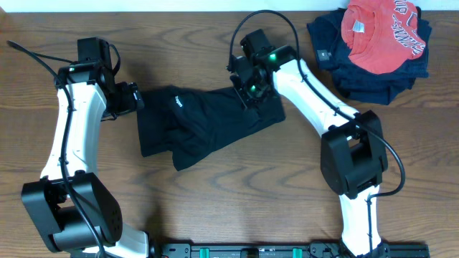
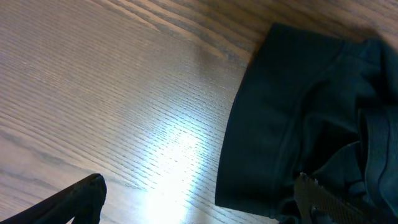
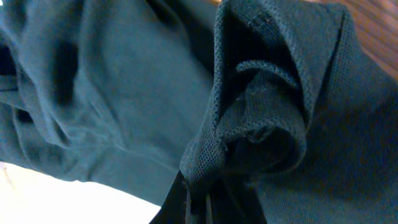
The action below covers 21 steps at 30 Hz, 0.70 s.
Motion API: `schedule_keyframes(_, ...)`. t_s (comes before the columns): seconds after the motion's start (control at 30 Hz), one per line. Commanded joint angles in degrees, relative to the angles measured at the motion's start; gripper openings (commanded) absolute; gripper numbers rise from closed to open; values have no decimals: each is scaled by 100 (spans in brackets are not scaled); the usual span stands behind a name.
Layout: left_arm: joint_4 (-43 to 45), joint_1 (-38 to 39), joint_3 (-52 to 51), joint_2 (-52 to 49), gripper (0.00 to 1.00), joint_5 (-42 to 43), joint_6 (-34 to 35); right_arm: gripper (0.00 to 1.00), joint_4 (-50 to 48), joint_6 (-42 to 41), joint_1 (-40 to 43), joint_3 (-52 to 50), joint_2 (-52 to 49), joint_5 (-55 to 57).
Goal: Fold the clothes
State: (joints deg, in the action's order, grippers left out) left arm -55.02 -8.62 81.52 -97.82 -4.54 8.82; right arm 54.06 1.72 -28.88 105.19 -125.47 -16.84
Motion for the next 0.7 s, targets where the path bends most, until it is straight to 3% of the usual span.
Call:
schedule_keyframes(0.0, 13, -26, 122, 39, 98, -63, -13, 1, -105, -177, -127, 46, -28, -146)
schedule_keyframes(0.1, 11, -26, 122, 39, 98, -63, -11, 2, -256, -317, -184, 46, -28, -146)
schedule_keyframes(0.13, 11, -26, 122, 39, 98, -63, -11, 12, -310, -382, -192, 46, -28, -162)
schedule_keyframes(0.17, 11, -26, 122, 39, 98, -63, -11, 28, -361, -435, -197, 46, -28, -201)
schedule_keyframes(0.23, 9, -26, 122, 39, 98, -63, -11, 67, -422, -444, -195, 48, -22, -470)
schedule_keyframes(0.33, 7, -26, 120, 39, 98, -63, -11, 98, -396, -444, -151, 131, 26, -935)
schedule_keyframes(0.5, 9, -26, 33, 39, 98, -61, -13, 99, -98, -415, 105, 560, 251, -1213)
schedule_keyframes(0.67, 87, -87, -173, -173, 98, 468, -361, 99, 485, -284, 481, 1156, 376, -393)
